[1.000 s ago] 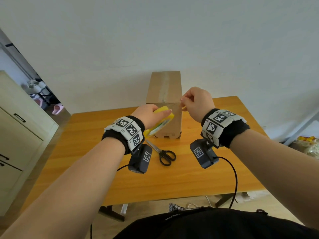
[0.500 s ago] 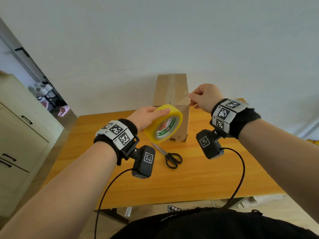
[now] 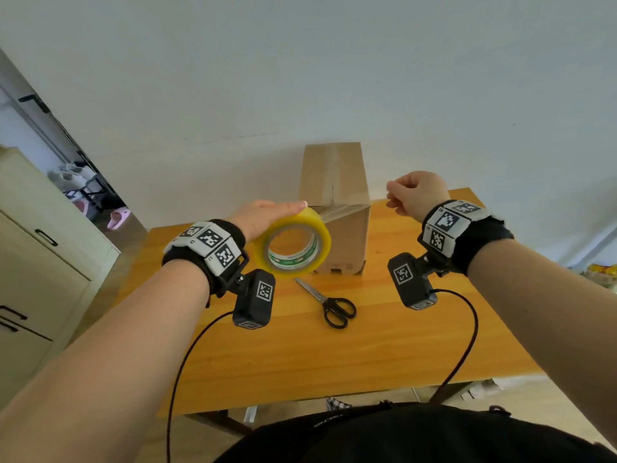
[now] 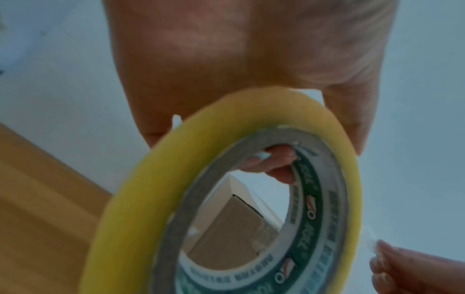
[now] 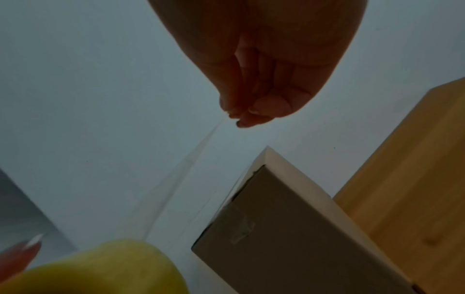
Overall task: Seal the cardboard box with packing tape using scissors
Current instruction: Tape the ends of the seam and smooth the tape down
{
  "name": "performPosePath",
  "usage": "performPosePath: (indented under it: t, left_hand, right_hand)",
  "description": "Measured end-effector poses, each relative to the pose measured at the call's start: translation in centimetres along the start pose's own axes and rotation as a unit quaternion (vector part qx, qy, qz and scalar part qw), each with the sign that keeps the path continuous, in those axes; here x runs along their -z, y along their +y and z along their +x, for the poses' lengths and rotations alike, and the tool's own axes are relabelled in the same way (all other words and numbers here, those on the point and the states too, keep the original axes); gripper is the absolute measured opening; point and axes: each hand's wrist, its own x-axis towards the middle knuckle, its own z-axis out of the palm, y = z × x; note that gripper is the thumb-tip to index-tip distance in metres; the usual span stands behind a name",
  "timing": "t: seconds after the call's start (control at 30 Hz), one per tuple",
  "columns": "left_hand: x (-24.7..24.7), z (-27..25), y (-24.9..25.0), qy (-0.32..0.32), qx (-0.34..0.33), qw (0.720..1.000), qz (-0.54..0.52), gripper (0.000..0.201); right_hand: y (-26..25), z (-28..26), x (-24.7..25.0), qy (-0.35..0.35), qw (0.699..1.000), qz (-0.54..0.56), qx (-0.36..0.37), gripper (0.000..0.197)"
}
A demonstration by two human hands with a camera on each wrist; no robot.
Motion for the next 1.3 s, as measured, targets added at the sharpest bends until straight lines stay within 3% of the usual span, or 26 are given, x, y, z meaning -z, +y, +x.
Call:
performPosePath:
  t: [0.17, 0.27, 0.37, 0.47, 0.57, 0.67, 0.83, 0.97, 1.07, 1.2, 1.3]
  left_hand:
    - [0.3, 0.5, -0.4, 0.012, -0.024, 0.996, 0.084, 0.04]
    - [0.3, 0.8, -0.7, 0.02, -0.026, 0.989, 0.142, 0.042]
    - [0.5, 1.4, -0.9, 0.048, -0.031, 0.982, 0.179, 0.059]
    - [1.0, 1.6, -1.4, 0.073, -0.008, 0.945, 0.317, 0.079]
    - [1.2, 1.7, -1.7, 0.095, -0.006, 0.919, 0.382, 0.081]
    - [1.3, 2.1, -1.6, 0.071, -0.015, 0.933, 0.353, 0.081]
    - [2.0, 2.2, -2.1, 0.01, -0.011, 0.99, 0.139, 0.041]
    - [3.3, 2.7, -3.5, 0.059, 0.019, 0.997, 0.036, 0.059]
    - [4.1, 3.4, -4.2, 0.072, 0.003, 0.99, 0.118, 0.055]
    - [4.6, 3.8, -4.8, 0.106, -0.008, 0.931, 0.351, 0.057]
    - [4.7, 4.2, -4.4, 0.122, -0.018, 0.917, 0.378, 0.058]
  right_hand:
    - [0.5, -0.5, -0.6, -0.043, 0.998, 0.05, -0.024, 0.018]
    - [0.6, -0.5, -0.9, -0.012, 1.0, 0.017, 0.002, 0.013]
    - [0.9, -0.2, -1.0, 0.011, 1.0, 0.011, -0.017, 0.015]
    - [1.1, 0.0, -0.8, 0.025, 0.999, 0.025, -0.04, 0.017]
    - [1.4, 0.1, -1.1, 0.025, 0.998, 0.026, -0.051, 0.017]
    - [1.6, 0.2, -1.3, 0.032, 0.996, 0.034, -0.077, 0.015]
    - [1.9, 0.4, -0.9, 0.048, 0.995, 0.034, -0.081, 0.016]
    - [2.2, 0.6, -0.8, 0.047, 0.994, 0.032, -0.09, 0.017]
    - [2.2, 0.6, -0.9, 0.046, 0.995, 0.017, -0.089, 0.018]
    - [1.9, 0.7, -0.9, 0.052, 0.995, 0.017, -0.079, 0.019]
    - [2.2, 0.7, -1.3, 0.056, 0.996, 0.009, -0.073, 0.018]
